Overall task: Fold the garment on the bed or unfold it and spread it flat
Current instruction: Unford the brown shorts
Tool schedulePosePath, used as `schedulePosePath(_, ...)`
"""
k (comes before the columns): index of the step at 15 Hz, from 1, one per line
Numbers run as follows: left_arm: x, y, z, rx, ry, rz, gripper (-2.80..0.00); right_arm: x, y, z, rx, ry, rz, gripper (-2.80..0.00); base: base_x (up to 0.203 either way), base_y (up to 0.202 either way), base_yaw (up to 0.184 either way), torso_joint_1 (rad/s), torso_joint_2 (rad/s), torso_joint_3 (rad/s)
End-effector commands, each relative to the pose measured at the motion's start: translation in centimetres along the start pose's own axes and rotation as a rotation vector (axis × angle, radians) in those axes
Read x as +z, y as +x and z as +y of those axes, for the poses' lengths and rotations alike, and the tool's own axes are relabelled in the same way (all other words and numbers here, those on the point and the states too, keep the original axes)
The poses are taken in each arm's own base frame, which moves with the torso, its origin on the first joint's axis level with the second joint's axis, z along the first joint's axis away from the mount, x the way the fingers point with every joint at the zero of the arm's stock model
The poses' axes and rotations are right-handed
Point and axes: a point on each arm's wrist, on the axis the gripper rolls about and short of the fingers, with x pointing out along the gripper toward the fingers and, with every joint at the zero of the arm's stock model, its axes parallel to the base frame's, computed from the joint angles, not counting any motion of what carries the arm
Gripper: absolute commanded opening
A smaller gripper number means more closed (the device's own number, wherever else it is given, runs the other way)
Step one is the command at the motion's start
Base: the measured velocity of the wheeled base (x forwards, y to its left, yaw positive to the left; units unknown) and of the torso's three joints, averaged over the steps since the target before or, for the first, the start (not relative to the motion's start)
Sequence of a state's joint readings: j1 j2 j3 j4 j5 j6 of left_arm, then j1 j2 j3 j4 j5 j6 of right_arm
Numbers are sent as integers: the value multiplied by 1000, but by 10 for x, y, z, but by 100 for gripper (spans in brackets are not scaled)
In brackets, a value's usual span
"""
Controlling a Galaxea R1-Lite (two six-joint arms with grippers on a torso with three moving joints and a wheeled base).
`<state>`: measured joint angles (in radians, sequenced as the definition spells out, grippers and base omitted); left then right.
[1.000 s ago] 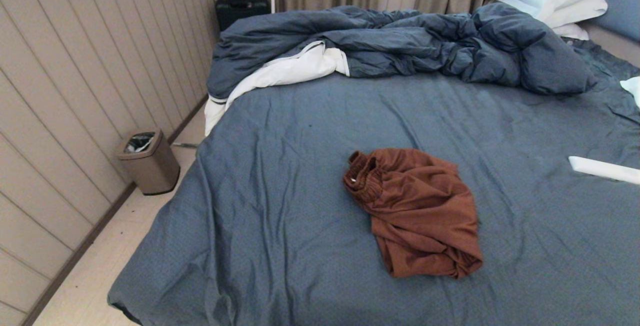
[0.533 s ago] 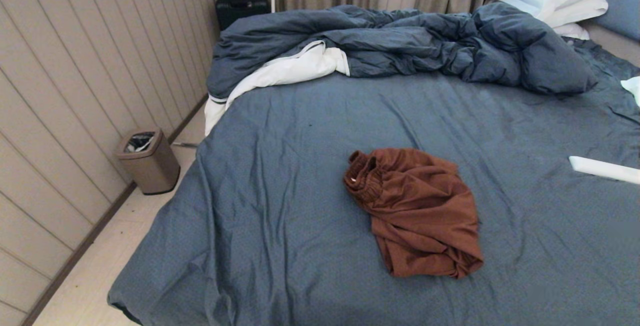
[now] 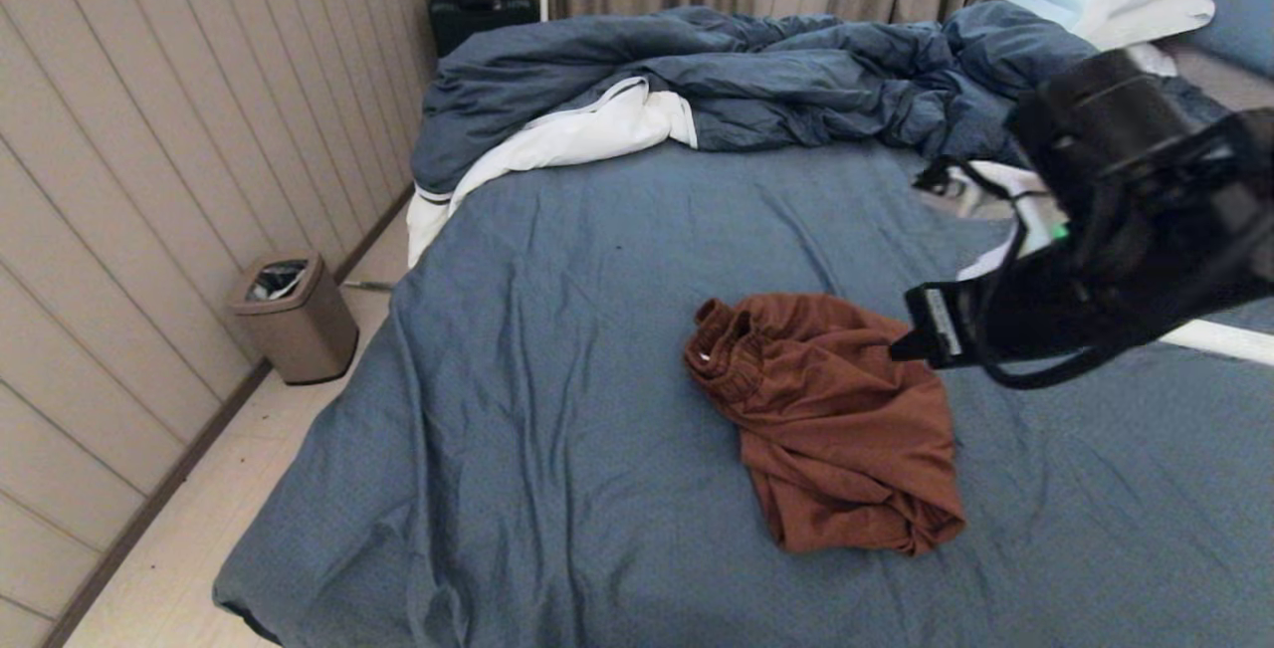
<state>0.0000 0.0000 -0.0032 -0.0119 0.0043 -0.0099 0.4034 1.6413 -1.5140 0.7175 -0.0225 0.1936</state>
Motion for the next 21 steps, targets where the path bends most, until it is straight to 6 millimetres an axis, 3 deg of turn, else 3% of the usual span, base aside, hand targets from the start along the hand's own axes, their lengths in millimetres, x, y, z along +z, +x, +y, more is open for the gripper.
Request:
schedulePosePath(1, -1, 0, 0, 0, -4, 4, -280, 2, 46, 26, -7, -66, 107, -280, 0, 0, 0, 0, 0, 0)
schedulePosePath(4, -1, 0, 0, 0, -5, 4, -280, 6, 67, 44, -91, -108, 103, -280, 0, 0, 0, 0, 0, 0)
schedulePosePath(11, -1, 0, 0, 0, -5, 4, -280, 17, 74, 73, -106, -155, 24, -280, 0, 0, 0, 0, 0, 0)
schedulePosePath(17, -1, 0, 0, 0, -5, 4, -280, 27, 95, 88, -117, -170, -15, -280, 0, 0, 0, 0, 0, 0)
schedulePosePath(18, -1, 0, 0, 0, -5, 3, -280, 27, 95, 90, -134, -172, -20, 0, 0, 0, 0, 0, 0, 0)
schedulePosePath(21, -1, 0, 0, 0, -5, 4, -280, 33, 94, 95, -155, -197, -50, 0, 0, 0, 0, 0, 0, 0)
